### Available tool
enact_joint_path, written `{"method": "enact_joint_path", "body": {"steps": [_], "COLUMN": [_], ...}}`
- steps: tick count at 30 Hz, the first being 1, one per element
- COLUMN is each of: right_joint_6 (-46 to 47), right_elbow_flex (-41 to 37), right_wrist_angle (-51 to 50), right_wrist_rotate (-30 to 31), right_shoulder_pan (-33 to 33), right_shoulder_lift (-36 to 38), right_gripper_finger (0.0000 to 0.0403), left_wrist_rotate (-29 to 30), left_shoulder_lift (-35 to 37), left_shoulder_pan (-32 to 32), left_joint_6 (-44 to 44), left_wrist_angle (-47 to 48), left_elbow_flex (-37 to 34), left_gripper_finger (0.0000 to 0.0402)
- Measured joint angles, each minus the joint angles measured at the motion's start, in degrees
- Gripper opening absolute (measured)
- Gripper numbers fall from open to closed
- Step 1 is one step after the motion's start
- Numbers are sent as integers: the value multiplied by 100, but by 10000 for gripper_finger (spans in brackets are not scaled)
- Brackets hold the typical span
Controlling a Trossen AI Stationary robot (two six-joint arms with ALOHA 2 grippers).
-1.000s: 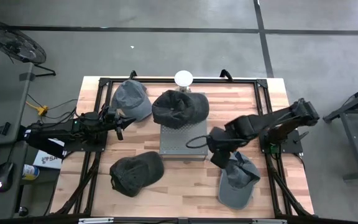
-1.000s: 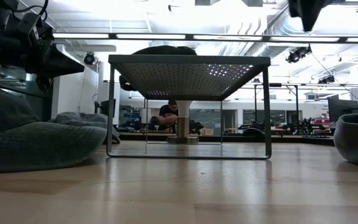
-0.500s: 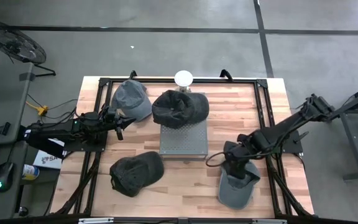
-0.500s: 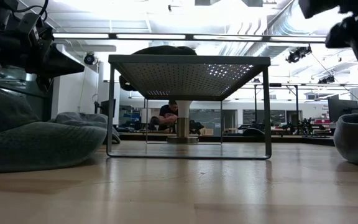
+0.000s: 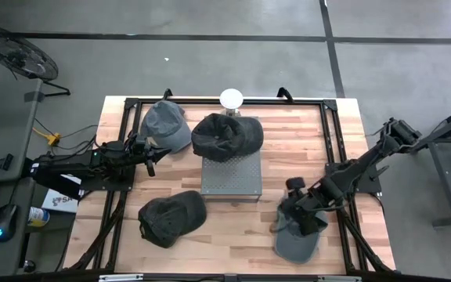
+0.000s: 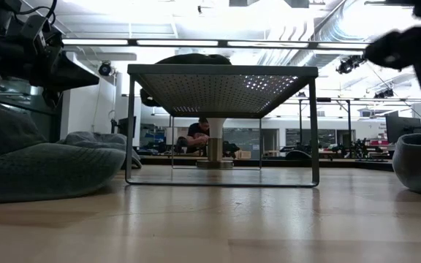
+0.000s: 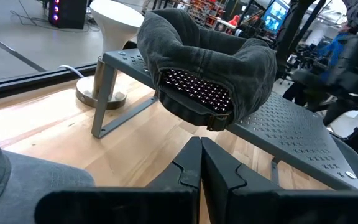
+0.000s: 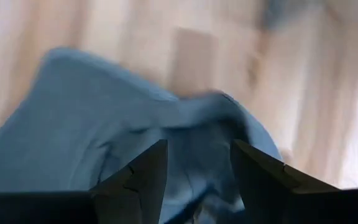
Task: Pick & Place hat
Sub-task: Put the bottom gray cap on the shelf
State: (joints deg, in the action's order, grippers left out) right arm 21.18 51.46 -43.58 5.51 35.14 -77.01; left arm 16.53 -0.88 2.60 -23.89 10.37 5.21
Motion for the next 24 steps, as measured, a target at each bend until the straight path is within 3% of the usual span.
{"method": "enact_joint_path", "body": {"steps": [5, 8, 24], "right_joint_6": [-2007, -2729, -3537], "right_elbow_flex": [2, 2, 9], "right_wrist_angle": [708, 1036, 1686], "right_wrist_rotate": [-351, -507, -818], "right_shoulder_pan": [178, 163, 12], "right_shoulder_lift": [-144, -363, -1372], "right_gripper_finger": [167, 168, 165], "left_wrist_rotate": [1, 0, 1], "left_shoulder_lift": [2, -1, 0], "left_shoulder_pan": [1, 0, 1], "left_joint_6": [0, 2, 0], "left_wrist_angle": [0, 0, 0], "left_elbow_flex": [2, 2, 1], "left_gripper_finger": [1, 1, 1]}}
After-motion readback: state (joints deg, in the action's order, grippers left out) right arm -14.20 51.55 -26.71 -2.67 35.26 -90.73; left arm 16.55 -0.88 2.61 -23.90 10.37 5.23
